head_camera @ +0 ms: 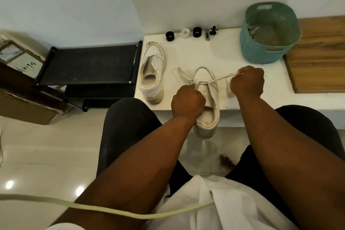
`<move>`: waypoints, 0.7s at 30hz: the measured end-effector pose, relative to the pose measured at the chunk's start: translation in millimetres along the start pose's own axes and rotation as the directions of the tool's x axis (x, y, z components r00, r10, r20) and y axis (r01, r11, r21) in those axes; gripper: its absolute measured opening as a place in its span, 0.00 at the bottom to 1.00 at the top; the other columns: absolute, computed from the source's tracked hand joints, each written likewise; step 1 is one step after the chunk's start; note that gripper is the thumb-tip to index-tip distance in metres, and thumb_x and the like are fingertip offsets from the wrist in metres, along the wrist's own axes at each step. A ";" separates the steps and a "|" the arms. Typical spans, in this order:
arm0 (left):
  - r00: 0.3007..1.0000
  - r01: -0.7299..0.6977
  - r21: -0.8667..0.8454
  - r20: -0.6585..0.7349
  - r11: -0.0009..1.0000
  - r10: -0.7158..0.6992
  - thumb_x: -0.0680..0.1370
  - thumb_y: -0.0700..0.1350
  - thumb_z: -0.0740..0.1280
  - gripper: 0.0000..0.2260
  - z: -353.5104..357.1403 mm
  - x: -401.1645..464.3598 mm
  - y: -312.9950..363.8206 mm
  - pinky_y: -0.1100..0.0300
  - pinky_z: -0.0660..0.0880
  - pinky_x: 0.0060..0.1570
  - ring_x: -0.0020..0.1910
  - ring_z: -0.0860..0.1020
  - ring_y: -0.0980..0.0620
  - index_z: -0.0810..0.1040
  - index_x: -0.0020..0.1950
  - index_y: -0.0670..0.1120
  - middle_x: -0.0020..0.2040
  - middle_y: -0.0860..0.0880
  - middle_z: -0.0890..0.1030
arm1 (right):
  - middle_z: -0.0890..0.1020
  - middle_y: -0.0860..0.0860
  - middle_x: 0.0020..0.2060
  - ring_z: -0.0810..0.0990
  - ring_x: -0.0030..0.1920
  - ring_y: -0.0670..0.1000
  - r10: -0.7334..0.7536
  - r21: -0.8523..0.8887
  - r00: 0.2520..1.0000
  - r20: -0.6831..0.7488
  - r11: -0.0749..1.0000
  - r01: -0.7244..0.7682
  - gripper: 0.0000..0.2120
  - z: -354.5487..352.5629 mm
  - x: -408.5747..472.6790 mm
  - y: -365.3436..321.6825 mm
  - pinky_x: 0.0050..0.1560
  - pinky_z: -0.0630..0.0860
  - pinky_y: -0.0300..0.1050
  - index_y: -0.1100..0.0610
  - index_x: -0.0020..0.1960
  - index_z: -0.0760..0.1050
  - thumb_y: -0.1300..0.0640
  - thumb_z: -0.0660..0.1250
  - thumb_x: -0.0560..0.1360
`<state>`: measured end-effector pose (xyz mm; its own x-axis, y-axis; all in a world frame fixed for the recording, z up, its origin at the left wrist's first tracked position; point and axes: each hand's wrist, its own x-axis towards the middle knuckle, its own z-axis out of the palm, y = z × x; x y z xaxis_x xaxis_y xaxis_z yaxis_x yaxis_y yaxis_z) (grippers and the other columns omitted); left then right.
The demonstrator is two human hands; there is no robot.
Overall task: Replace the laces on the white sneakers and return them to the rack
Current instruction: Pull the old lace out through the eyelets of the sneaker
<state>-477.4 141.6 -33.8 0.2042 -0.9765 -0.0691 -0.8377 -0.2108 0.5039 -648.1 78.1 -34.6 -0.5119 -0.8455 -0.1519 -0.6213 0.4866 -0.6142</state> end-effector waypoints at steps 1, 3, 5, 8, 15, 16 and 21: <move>1.000 0.003 -0.005 0.000 1.000 -0.003 0.81 0.46 0.59 0.16 0.1 -0.2 0.5 0.50 0.74 0.54 0.57 0.80 0.41 0.81 0.64 0.48 0.57 0.45 0.82 | 0.70 0.55 0.69 0.73 0.67 0.60 -0.056 0.007 0.997 0.059 0.998 0.056 0.16 3.0 -3.6 -1.0 0.66 0.72 0.59 0.49 0.66 0.78 0.57 0.67 0.78; 1.000 0.007 -0.012 -0.003 1.000 -0.007 0.81 0.46 0.59 0.16 -0.5 -0.7 2.1 0.49 0.75 0.55 0.57 0.80 0.40 0.81 0.64 0.48 0.57 0.44 0.82 | 0.68 0.52 0.73 0.68 0.72 0.57 -0.213 0.002 0.960 0.183 0.976 0.216 0.16 12.2 -13.8 -2.9 0.69 0.69 0.60 0.46 0.66 0.79 0.53 0.68 0.79; 1.000 0.013 -0.020 -0.005 1.000 -0.013 0.81 0.47 0.60 0.16 -1.4 -0.5 2.8 0.49 0.75 0.55 0.57 0.80 0.40 0.81 0.64 0.47 0.58 0.44 0.82 | 0.69 0.51 0.71 0.68 0.72 0.56 -0.284 -0.048 0.923 0.259 0.951 0.306 0.08 20.6 -20.9 -4.8 0.67 0.70 0.58 0.47 0.56 0.83 0.51 0.70 0.77; 1.000 0.020 -0.018 -0.006 1.000 -0.020 0.81 0.47 0.60 0.16 -1.8 -0.3 2.4 0.50 0.75 0.55 0.58 0.80 0.40 0.81 0.64 0.47 0.58 0.44 0.82 | 0.73 0.54 0.64 0.73 0.65 0.58 -0.293 -0.097 0.932 0.214 0.943 0.319 0.03 24.1 -22.6 -6.5 0.62 0.74 0.56 0.51 0.49 0.82 0.54 0.70 0.77; 1.000 0.027 -0.021 -0.007 0.999 -0.027 0.80 0.46 0.59 0.14 0.3 1.3 0.9 0.51 0.75 0.52 0.54 0.81 0.41 0.83 0.57 0.47 0.53 0.45 0.82 | 0.71 0.58 0.65 0.75 0.63 0.62 0.050 -0.038 0.995 -0.083 0.998 -0.053 0.12 -3.1 3.0 0.1 0.63 0.75 0.59 0.58 0.60 0.79 0.57 0.68 0.78; 1.000 0.030 -0.018 -0.006 0.999 -0.030 0.80 0.46 0.59 0.14 0.9 1.6 0.7 0.50 0.75 0.51 0.53 0.80 0.41 0.83 0.56 0.46 0.53 0.45 0.82 | 0.70 0.56 0.67 0.74 0.65 0.61 0.012 -0.022 0.999 -0.034 1.000 -0.012 0.13 -0.4 1.8 0.5 0.64 0.74 0.60 0.55 0.63 0.79 0.57 0.68 0.78; 1.000 0.019 -0.022 -0.021 1.000 -0.019 0.80 0.47 0.60 0.15 0.6 0.9 2.9 0.50 0.75 0.52 0.54 0.80 0.40 0.83 0.59 0.46 0.54 0.43 0.82 | 0.70 0.51 0.70 0.68 0.72 0.56 -0.292 -0.050 0.925 0.243 0.949 0.312 0.08 21.2 -20.8 -4.1 0.66 0.71 0.59 0.47 0.55 0.83 0.54 0.71 0.77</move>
<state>-479.9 140.1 -32.9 0.2305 -0.9712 -0.0610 -0.8223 -0.2279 0.5214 -622.3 89.0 -45.3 -0.1482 -0.9776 -0.1495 -0.7791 0.2086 -0.5912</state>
